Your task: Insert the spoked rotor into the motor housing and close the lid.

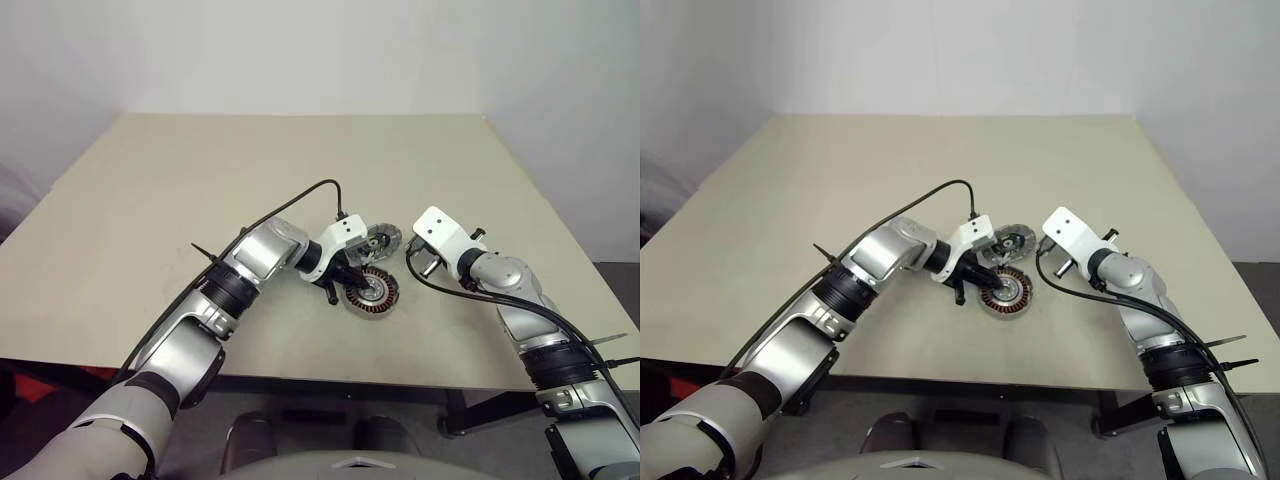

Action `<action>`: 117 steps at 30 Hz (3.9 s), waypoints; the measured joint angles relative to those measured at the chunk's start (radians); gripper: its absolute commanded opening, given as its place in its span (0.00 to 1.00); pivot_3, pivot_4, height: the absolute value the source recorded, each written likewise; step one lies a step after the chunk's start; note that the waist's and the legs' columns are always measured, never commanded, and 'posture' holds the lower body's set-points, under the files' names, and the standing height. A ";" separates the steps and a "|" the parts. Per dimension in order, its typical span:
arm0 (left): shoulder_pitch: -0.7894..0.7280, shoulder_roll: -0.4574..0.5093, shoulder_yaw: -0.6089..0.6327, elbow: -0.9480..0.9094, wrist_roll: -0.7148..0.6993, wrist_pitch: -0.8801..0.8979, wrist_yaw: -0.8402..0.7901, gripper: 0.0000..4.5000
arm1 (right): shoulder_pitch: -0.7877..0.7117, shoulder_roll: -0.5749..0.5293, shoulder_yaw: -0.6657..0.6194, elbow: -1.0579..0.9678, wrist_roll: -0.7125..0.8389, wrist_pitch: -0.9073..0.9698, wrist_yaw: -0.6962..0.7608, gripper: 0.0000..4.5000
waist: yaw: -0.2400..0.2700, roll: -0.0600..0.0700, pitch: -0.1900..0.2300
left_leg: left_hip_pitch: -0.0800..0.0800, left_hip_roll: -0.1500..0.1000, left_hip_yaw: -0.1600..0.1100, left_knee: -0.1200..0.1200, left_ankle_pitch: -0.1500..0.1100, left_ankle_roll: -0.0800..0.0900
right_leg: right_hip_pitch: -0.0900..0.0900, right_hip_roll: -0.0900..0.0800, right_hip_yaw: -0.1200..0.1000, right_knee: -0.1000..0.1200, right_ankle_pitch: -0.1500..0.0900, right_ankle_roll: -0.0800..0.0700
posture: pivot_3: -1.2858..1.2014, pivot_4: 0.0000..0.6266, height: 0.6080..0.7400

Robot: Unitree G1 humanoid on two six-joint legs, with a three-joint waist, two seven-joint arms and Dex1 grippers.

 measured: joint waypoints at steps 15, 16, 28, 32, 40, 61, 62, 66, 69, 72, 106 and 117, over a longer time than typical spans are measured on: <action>-0.029 0.053 0.109 0.084 0.043 -0.184 0.115 0.01 | -0.044 0.016 0.011 0.037 -0.007 -0.027 0.002 0.00 | 0.000 0.000 0.000 | -0.001 0.000 0.000 0.000 0.000 0.000 | 0.000 0.000 0.000 -0.001 0.000 0.000 | 0.52 0.00 1.00; -0.025 0.064 0.095 0.076 0.051 -0.200 0.105 0.01 | -0.048 0.018 0.013 0.042 -0.008 -0.031 0.003 0.00 | 0.000 0.000 0.000 | -0.001 0.000 0.000 0.000 0.000 0.000 | 0.000 0.000 0.000 -0.001 0.000 0.000 | 0.52 0.00 1.00; 0.034 0.152 0.045 -0.059 0.063 -0.239 -0.024 0.01 | -0.055 0.026 0.022 0.057 -0.014 -0.048 0.020 0.00 | -0.001 0.000 0.000 | -0.001 0.000 0.000 0.000 0.000 0.000 | 0.000 0.000 0.000 -0.001 0.000 0.000 | 0.52 0.00 1.00; 0.034 0.183 0.013 -0.059 0.094 -0.329 -0.060 0.01 | -0.055 0.026 0.022 0.057 -0.014 -0.048 0.022 0.00 | -0.001 0.000 0.000 | -0.001 0.000 0.000 0.000 0.000 0.000 | 0.000 0.000 0.000 -0.001 0.000 0.000 | 0.52 0.00 1.00; 0.034 0.191 -0.025 -0.001 0.164 -0.552 -0.113 0.01 | -0.054 0.026 0.022 0.057 -0.014 -0.049 0.025 0.00 | -0.001 0.000 0.000 | -0.001 0.000 0.000 0.000 0.000 0.000 | 0.000 0.000 0.000 -0.001 0.000 0.001 | 0.52 0.00 1.00; 0.020 0.114 -0.007 0.085 0.193 -0.688 -0.145 0.28 | -0.054 0.026 0.022 0.057 -0.017 -0.062 0.026 0.00 | -0.001 0.000 0.000 | 0.000 0.000 0.000 0.000 0.000 0.000 | 0.000 0.000 0.000 0.000 0.000 0.001 | 0.52 0.00 1.00; 0.020 0.113 -0.007 0.091 0.200 -0.689 -0.136 0.34 | -0.053 0.026 0.022 0.057 -0.018 -0.062 0.026 0.00 | -0.001 0.000 0.000 | 0.000 0.000 0.000 0.000 0.000 0.000 | 0.000 0.000 0.000 0.000 0.000 0.001 | 0.52 0.00 1.00; 0.017 0.107 -0.007 0.112 0.222 -0.692 -0.099 0.34 | -0.052 0.026 0.022 0.057 -0.019 -0.064 0.025 0.00 | -0.001 0.000 0.000 | 0.000 0.000 0.000 0.000 0.000 0.000 | 0.000 0.000 0.000 0.000 0.000 0.001 | 0.52 0.00 1.00; 0.009 0.107 -0.007 0.125 0.236 -0.717 -0.088 0.34 | -0.052 0.026 0.022 0.057 -0.020 -0.066 0.025 0.00 | -0.001 0.000 0.000 | 0.000 0.000 0.000 0.000 0.000 0.000 | 0.000 0.000 0.000 0.000 0.000 0.001 | 0.52 0.00 1.00; 0.008 0.106 -0.007 0.130 0.243 -0.733 -0.079 0.34 | -0.052 0.028 0.022 0.057 -0.020 -0.068 0.025 0.00 | 0.000 0.000 0.000 | 0.000 0.000 0.000 0.000 0.000 0.000 | 0.000 0.000 0.000 0.000 0.000 0.001 | 0.52 0.00 1.00; -0.011 0.069 -0.027 0.238 0.305 -0.849 -0.116 0.34 | -0.045 0.031 0.022 0.059 -0.022 -0.086 0.025 0.00 | 0.000 0.000 0.000 | 0.000 0.000 0.000 0.000 0.000 -0.001 | 0.000 0.000 0.000 0.001 0.000 0.001 | 0.52 0.00 1.00; -0.032 0.064 -0.025 0.247 0.297 -0.780 -0.151 0.34 | -0.044 0.036 0.022 0.058 -0.022 -0.086 0.024 0.00 | 0.000 0.000 0.000 | 0.000 0.000 0.000 0.000 0.000 0.000 | 0.000 0.000 0.000 0.001 0.000 0.001 | 0.52 0.00 1.00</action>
